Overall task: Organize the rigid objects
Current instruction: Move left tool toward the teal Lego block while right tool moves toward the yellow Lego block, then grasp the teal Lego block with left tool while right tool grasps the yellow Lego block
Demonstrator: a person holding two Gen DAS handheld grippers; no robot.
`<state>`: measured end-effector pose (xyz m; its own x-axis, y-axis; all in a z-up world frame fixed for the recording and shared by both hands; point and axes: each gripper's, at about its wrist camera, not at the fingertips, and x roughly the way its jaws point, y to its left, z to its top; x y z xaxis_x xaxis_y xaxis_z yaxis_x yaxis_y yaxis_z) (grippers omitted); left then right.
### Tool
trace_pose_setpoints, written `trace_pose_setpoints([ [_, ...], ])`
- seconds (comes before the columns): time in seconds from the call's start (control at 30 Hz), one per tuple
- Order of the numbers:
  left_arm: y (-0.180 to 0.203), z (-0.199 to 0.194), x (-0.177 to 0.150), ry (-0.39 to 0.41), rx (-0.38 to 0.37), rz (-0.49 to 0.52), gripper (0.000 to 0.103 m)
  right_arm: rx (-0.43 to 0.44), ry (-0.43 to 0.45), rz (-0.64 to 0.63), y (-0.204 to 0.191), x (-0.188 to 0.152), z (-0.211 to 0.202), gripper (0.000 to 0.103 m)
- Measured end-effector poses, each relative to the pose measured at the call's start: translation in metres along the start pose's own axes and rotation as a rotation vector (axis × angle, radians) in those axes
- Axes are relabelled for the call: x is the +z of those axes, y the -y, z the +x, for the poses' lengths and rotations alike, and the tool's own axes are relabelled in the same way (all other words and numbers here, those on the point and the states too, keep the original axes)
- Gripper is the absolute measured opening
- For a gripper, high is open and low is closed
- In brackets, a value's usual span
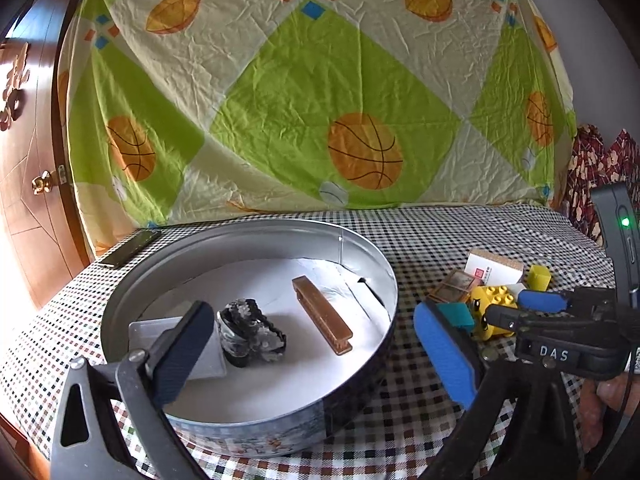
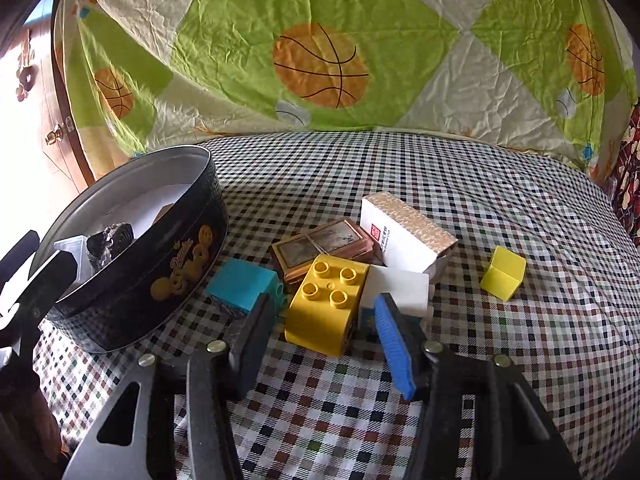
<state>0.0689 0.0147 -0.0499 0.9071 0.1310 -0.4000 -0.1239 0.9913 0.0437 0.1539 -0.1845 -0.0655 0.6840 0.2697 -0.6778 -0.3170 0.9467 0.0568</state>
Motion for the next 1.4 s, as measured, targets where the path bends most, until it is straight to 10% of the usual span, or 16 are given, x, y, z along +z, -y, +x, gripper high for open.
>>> trace_pose_setpoints([
  [0.67,0.051,-0.007,0.003,-0.003,-0.144,0.103,0.092,-0.027,-0.012,0.059,0.024,-0.002,-0.001,0.034],
  [1.4,0.119,0.080,-0.004,-0.385,-0.290,0.214,0.068,-0.004,-0.105,0.096,0.064,0.003,0.023,0.035],
])
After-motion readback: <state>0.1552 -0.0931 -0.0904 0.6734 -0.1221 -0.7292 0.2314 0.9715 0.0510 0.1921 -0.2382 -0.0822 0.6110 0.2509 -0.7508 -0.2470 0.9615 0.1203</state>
